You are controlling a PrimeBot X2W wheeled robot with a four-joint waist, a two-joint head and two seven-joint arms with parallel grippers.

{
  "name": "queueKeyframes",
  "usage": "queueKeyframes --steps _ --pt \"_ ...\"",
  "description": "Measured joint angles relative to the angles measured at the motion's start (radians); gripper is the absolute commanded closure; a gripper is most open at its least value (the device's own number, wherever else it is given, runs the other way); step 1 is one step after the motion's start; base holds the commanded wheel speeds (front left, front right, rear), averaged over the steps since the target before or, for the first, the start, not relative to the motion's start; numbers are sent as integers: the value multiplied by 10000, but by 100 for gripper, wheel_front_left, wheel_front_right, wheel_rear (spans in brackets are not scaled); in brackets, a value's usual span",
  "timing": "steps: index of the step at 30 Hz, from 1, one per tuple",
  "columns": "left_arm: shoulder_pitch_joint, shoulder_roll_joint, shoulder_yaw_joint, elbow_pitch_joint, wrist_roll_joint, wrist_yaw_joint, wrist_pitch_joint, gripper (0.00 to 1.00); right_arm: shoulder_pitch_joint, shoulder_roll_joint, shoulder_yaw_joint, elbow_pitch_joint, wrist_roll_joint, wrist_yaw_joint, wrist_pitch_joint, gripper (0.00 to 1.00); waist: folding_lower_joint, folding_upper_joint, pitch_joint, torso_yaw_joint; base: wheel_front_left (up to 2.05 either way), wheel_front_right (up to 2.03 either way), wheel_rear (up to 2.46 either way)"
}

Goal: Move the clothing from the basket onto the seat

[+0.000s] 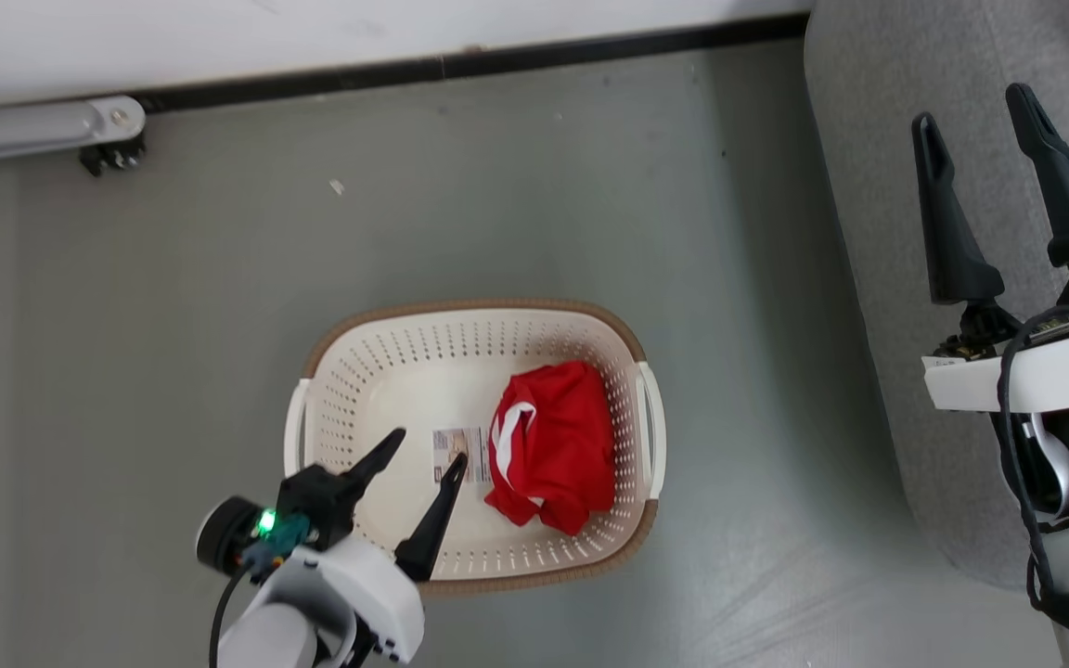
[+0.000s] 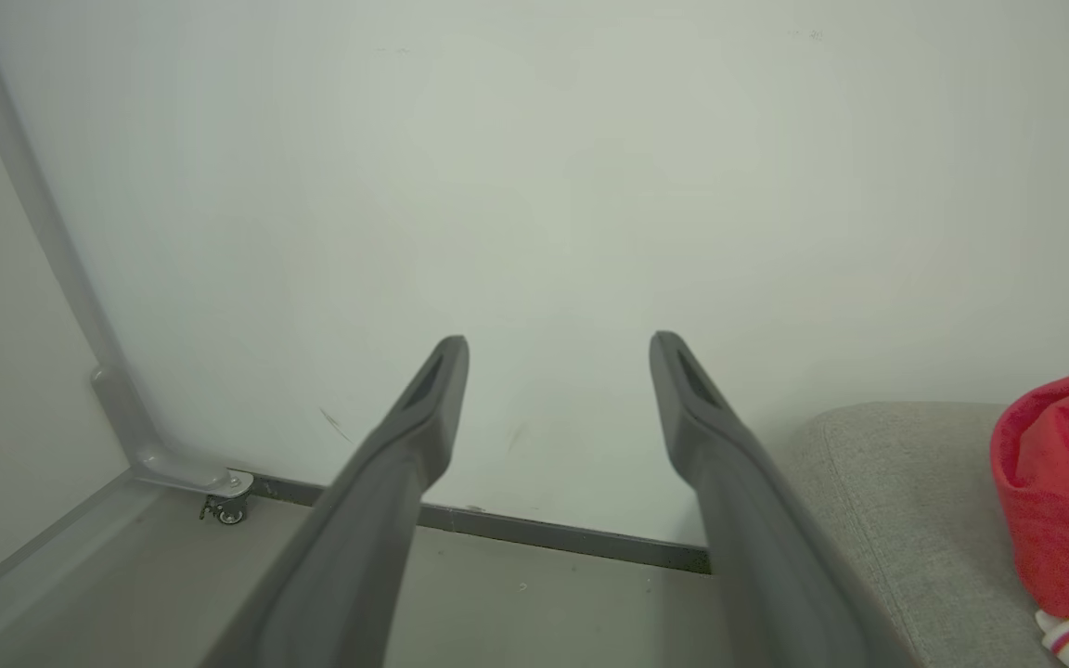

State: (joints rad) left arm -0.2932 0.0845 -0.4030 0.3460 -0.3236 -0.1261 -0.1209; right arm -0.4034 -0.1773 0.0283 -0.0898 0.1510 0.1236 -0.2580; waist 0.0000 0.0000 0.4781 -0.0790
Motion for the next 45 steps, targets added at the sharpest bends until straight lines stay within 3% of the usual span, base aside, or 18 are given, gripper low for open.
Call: queueKeyframes --steps 28,45 --pt "-3198 -169 -1553 1902 35 -2 1156 0 -1892 324 157 -418 253 0 0 0 0 0 2721 -696 0 0 0" --pt "-4454 -230 -1680 3010 194 0 1699 0 -2790 474 265 -543 378 0 0 0 0 0 4053 -1033 0 0 0"
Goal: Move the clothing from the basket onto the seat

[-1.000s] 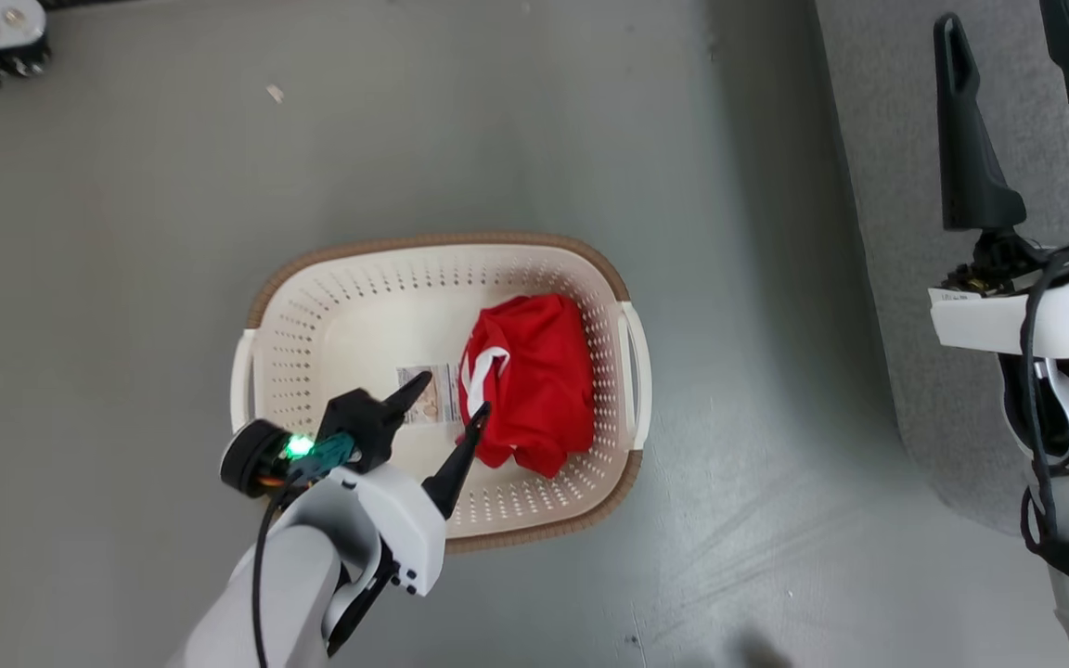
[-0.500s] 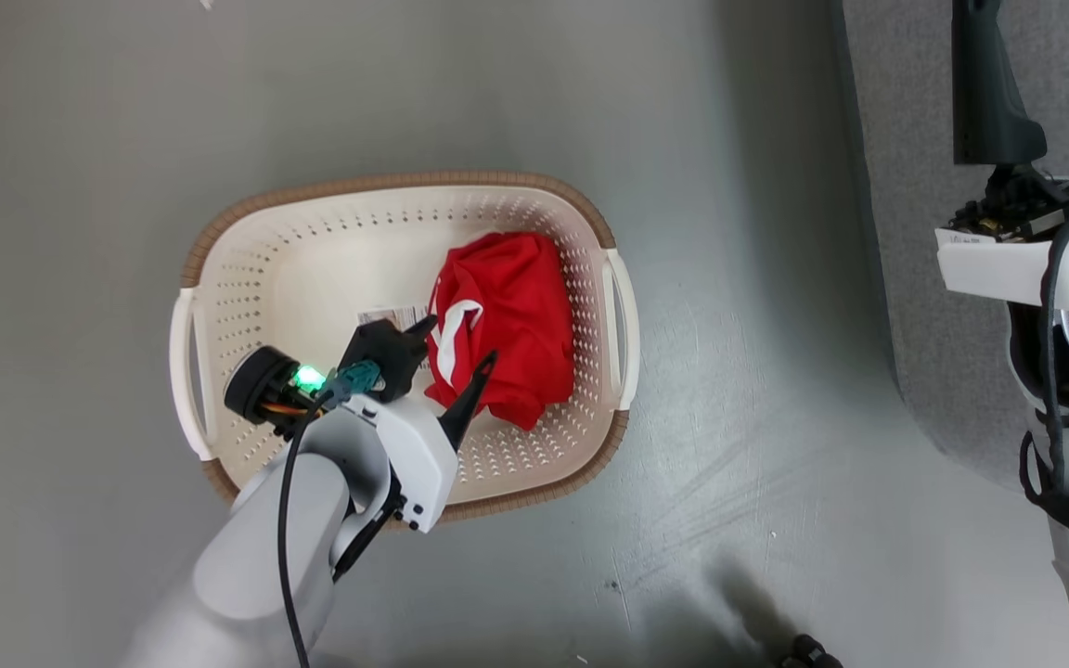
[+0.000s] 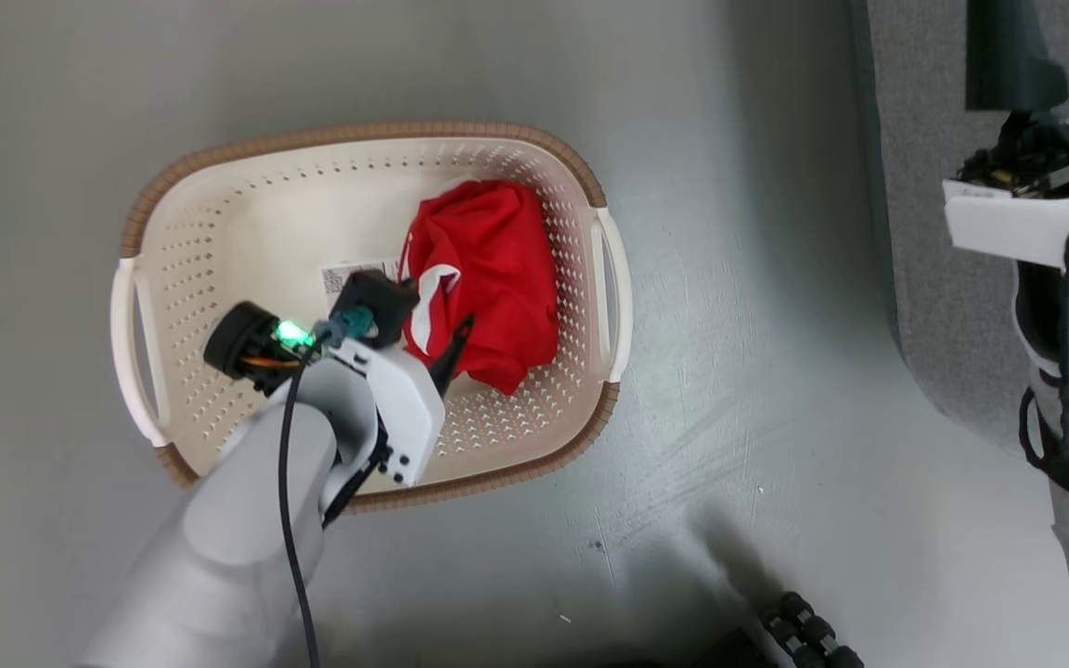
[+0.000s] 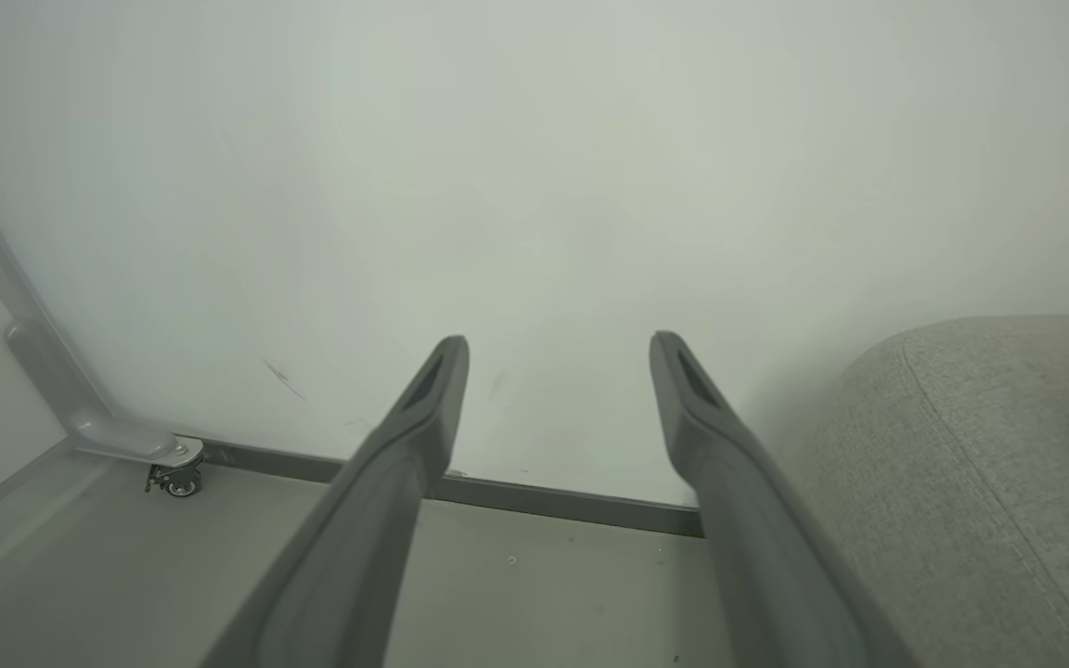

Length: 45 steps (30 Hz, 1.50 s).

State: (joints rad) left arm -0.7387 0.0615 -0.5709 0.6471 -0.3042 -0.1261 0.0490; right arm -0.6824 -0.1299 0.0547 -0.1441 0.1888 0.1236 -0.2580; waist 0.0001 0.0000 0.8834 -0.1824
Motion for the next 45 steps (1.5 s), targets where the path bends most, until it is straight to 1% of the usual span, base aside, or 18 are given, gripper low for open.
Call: queueKeyframes --steps 8,13,14,15,16,17,21,22,29,37,45 --pt "-580 -21 90 443 88 107 115 0 -220 17 17 -29 56 0 0 0 0 0 489 -163 0 0 0" --pt "-899 -23 92 683 299 284 113 0 -267 40 23 -29 84 0 0 0 0 0 743 -260 0 0 0" --pt "-967 -23 92 719 343 286 113 2 -309 50 25 -27 84 0 0 0 0 0 788 -278 0 0 0" --pt "-1019 -23 92 744 349 316 111 27 -383 61 27 -25 84 0 0 0 0 0 831 -294 0 0 0" --pt "-1078 -23 92 786 353 337 107 68 -459 65 27 -27 84 0 0 0 0 0 874 -309 0 0 0" --pt "-1129 -23 90 815 355 355 96 100 -516 65 29 -25 84 0 0 0 0 0 914 -323 0 0 0" --pt "-1249 -40 88 851 401 355 -71 100 -653 71 13 -19 84 0 0 0 0 0 1049 -344 0 0 0" --pt "-1303 -67 128 1022 318 353 -259 100 -659 92 2 61 82 0 0 0 0 0 1054 -306 0 0 0" --pt "-1301 -150 341 1053 -90 353 -570 100 -664 96 -33 157 82 0 0 0 0 0 952 -233 0 0 0" --pt "-1254 -182 397 976 -217 355 -976 100 -665 48 -61 178 63 0 0 0 0 0 745 -103 0 0 0" --pt "-1128 -211 535 652 -380 403 -1795 100 -663 -128 -100 259 0 0 0 0 0 0 378 117 0 0 0"
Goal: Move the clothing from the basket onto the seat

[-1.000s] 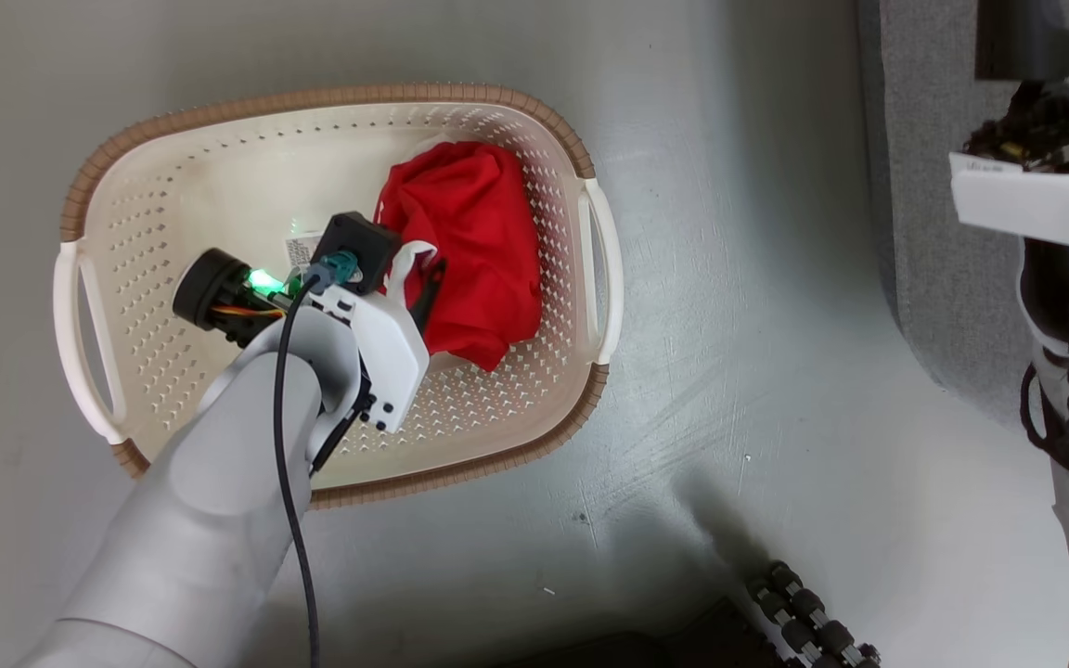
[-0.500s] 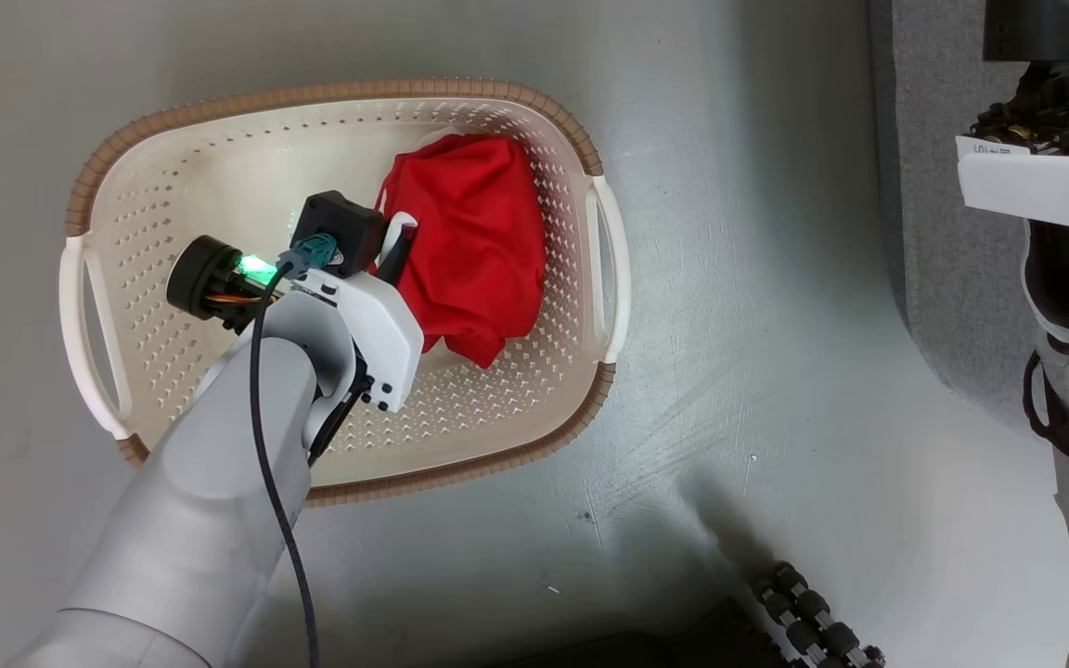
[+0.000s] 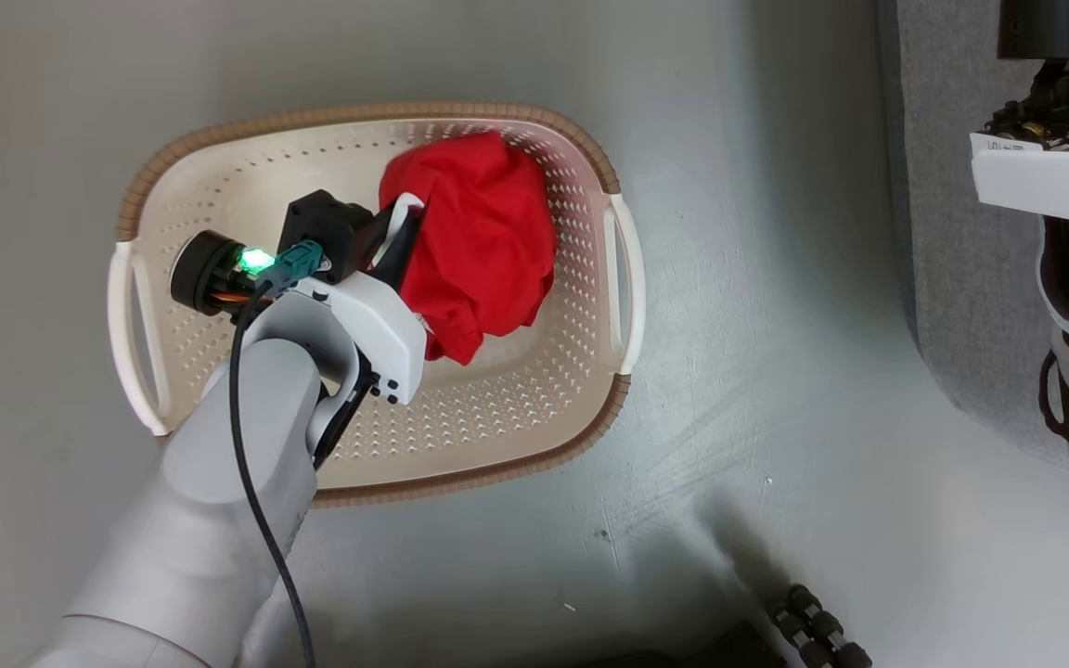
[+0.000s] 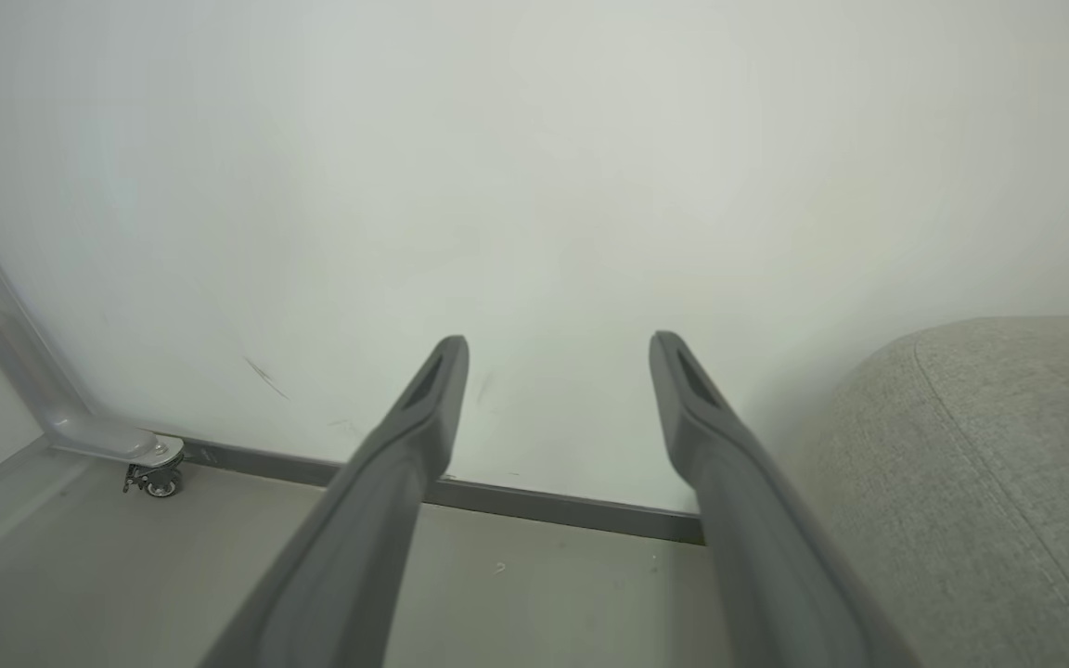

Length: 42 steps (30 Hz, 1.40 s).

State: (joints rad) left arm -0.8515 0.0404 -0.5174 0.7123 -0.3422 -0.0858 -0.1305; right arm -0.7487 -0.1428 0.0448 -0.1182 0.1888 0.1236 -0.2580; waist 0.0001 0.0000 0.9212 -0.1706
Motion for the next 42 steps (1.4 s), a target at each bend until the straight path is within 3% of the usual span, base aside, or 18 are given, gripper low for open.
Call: queueKeyframes --steps 21,42 --pt "1058 -44 267 -242 -759 -21 -993 100 145 -244 0 431 -163 0 0 0 0 0 -1457 533 0 0 0" --pt "2477 -33 1342 -1843 -1336 -54 -1189 100 1733 -391 12 1095 -163 0 0 0 0 0 -3712 1046 0 0 0"
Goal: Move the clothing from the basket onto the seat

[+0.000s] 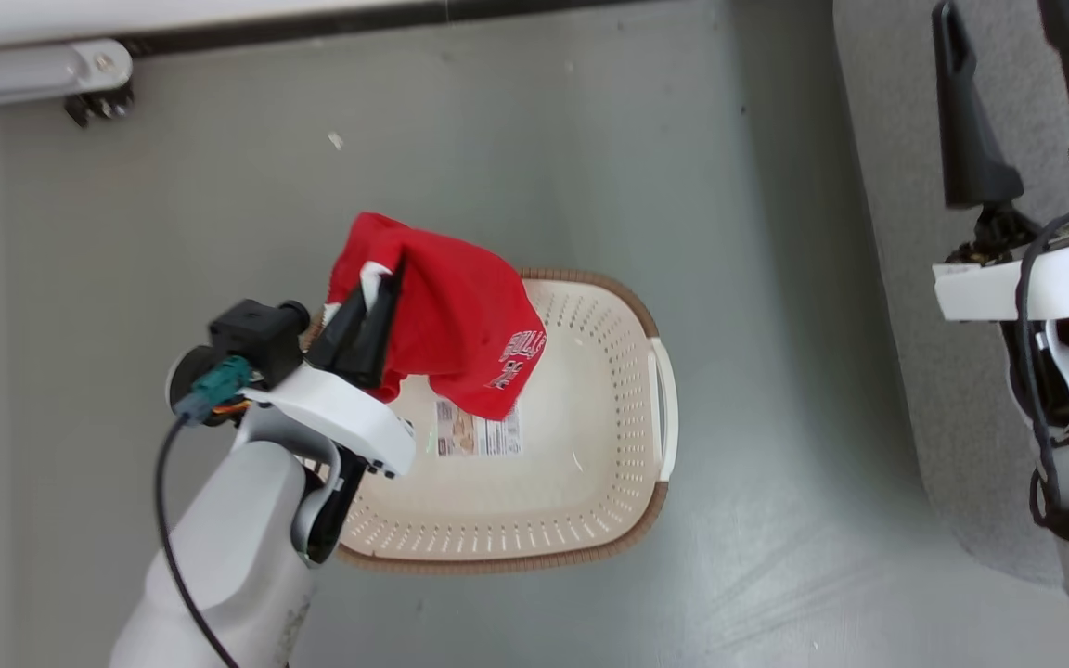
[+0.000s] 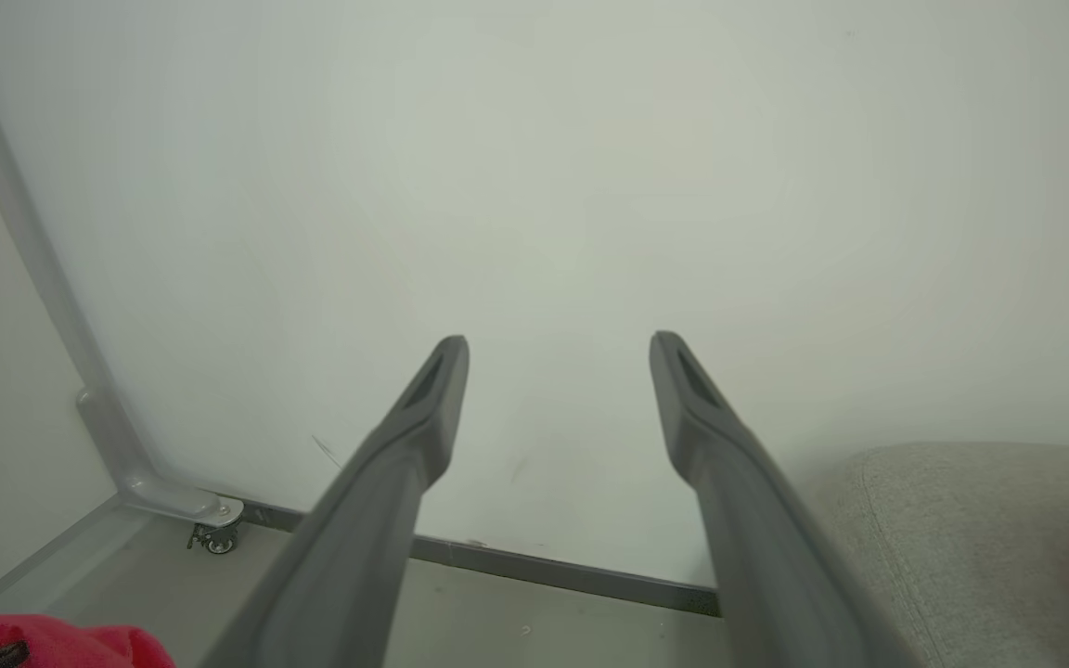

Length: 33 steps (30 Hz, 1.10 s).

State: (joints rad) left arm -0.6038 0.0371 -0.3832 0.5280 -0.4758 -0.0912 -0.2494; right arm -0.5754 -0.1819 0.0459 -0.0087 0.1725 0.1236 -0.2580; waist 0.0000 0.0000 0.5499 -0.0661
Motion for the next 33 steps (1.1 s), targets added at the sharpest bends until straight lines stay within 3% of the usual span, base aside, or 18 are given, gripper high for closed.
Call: queueKeyframes --steps 18,33 --pt "1561 458 1802 -2585 111 399 -19 100 1429 8 75 464 0 0 0 0 0 0 -1997 273 0 0 0" --pt "2987 945 2615 -3785 303 725 -27 100 2709 190 366 859 23 0 0 0 0 0 -3515 372 0 0 0"
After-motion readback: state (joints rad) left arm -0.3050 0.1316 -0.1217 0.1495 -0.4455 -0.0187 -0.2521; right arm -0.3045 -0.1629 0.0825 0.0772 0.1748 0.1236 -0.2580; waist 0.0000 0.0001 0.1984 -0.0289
